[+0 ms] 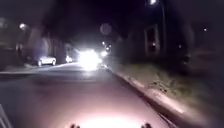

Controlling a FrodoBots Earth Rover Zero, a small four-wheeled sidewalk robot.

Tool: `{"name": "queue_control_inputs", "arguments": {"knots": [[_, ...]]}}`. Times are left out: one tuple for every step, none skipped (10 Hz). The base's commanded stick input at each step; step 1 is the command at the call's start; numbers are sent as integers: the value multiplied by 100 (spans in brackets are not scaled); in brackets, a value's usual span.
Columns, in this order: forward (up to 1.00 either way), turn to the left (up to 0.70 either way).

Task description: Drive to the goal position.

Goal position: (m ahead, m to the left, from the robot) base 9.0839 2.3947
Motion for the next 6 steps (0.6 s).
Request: {"name": "queue_control_inputs", "arguments": {"knots": [[70, 0], [70, 0], [70, 0], [70, 0], [70, 0], [70, 0]]}}
